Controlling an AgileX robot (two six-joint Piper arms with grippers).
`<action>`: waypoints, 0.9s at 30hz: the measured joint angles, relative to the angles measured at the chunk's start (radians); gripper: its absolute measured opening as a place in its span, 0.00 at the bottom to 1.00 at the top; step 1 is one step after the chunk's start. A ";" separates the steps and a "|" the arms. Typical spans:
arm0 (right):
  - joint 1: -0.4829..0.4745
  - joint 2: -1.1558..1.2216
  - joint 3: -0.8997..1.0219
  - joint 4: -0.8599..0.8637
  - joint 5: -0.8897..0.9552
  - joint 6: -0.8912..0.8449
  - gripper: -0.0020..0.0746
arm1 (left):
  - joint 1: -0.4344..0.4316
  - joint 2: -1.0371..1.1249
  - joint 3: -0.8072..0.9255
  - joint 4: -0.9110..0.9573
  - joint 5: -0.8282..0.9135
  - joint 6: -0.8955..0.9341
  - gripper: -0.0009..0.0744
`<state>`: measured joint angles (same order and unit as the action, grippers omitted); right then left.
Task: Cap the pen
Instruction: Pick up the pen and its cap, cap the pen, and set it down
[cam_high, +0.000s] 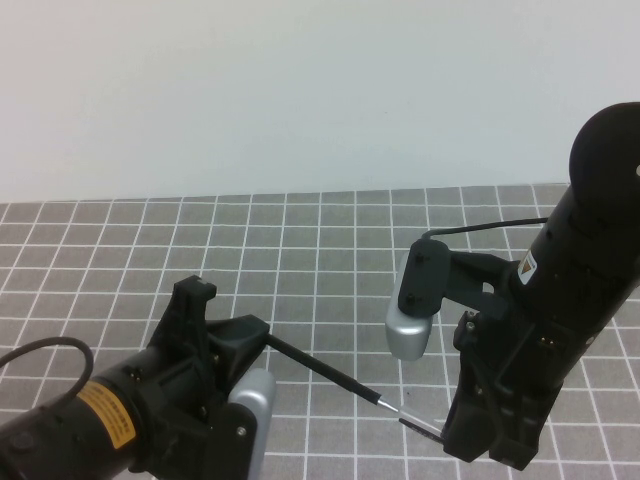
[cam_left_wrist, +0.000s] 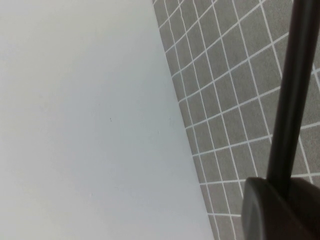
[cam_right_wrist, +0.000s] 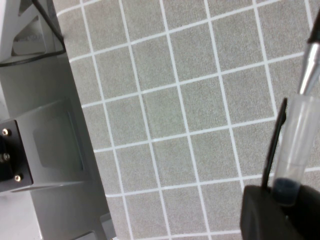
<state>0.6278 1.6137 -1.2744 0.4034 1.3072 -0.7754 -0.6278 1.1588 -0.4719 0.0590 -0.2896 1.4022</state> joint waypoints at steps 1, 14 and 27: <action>0.000 0.000 0.000 0.000 0.000 0.000 0.02 | 0.000 0.000 0.000 0.002 0.002 0.000 0.07; 0.000 0.000 0.000 0.019 0.000 0.007 0.02 | -0.004 0.000 0.000 0.039 0.025 0.001 0.07; 0.000 0.009 0.000 0.026 0.000 0.051 0.02 | -0.004 0.000 0.000 0.041 0.025 0.001 0.07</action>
<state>0.6278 1.6225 -1.2744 0.4291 1.3072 -0.7246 -0.6315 1.1588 -0.4719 0.1001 -0.2645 1.4030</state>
